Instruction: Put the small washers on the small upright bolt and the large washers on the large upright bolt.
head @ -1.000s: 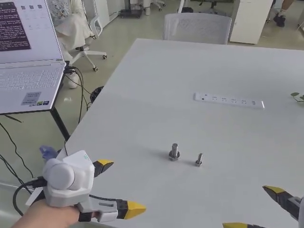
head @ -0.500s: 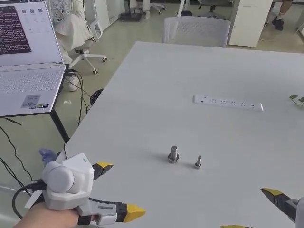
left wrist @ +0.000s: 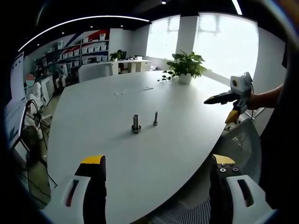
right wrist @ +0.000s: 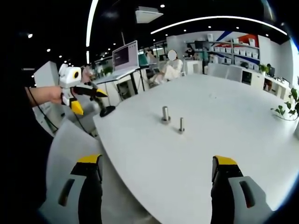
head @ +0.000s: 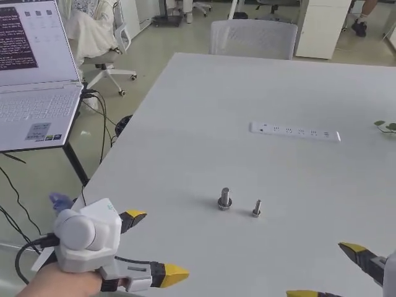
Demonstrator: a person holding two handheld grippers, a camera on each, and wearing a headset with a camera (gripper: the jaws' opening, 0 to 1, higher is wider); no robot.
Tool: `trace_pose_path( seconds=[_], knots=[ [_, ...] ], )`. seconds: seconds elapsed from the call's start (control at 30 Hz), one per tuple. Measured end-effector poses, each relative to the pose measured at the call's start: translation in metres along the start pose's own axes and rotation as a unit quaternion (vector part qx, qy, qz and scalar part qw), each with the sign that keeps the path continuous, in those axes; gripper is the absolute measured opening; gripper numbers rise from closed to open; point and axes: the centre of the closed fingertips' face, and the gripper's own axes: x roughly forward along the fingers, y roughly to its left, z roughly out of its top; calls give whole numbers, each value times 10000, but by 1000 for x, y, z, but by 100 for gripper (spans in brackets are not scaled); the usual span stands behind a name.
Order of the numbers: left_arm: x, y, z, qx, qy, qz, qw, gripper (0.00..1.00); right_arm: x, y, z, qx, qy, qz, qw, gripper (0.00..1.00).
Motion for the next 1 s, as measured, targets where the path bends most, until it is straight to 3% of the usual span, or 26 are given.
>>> trace_pose_path(
  seconds=[1.0],
  knots=[
    [6,-3,-6,-7,87,8,10000,93,1,-2,-6,32,56,20,10000,98]
  ],
)
